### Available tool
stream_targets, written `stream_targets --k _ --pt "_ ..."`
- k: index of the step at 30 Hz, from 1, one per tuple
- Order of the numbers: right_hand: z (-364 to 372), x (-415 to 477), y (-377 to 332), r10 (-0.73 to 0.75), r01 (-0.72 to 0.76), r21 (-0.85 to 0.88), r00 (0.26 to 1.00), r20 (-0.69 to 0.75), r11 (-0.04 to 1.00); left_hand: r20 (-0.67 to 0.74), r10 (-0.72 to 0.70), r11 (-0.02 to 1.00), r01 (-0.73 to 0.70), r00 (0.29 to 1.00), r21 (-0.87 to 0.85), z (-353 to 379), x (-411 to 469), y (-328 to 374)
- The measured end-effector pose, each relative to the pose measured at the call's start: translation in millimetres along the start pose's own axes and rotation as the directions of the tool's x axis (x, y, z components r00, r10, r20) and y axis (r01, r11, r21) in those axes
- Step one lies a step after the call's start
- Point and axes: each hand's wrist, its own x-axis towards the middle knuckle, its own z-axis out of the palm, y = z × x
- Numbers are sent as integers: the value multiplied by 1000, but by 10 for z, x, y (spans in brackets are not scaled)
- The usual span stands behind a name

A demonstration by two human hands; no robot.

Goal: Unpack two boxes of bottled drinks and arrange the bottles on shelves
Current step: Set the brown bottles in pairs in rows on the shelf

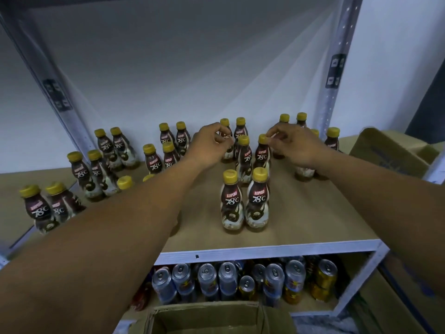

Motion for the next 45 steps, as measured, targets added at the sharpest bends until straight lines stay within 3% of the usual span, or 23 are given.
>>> stream_targets --k 6,13,18,30,37,45 --pt "78 386 279 26 -21 -98 998 50 995 193 52 970 -96 980 225 182 338 -66" --pt "325 536 518 -14 22 -65 992 122 998 303 74 950 -160 950 269 468 513 -287" --pt "511 554 655 -88 91 -24 991 104 996 259 90 972 -141 962 186 576 517 -462" --pt "625 473 704 -95 95 161 995 -5 982 153 112 992 -120 982 48 620 405 -582" --pt "714 453 597 -86 84 250 996 1 965 125 102 994 -106 987 29 505 330 -651" --pt "773 473 496 -97 95 216 995 -3 972 124 97 993 -105 988 59 403 285 -677"
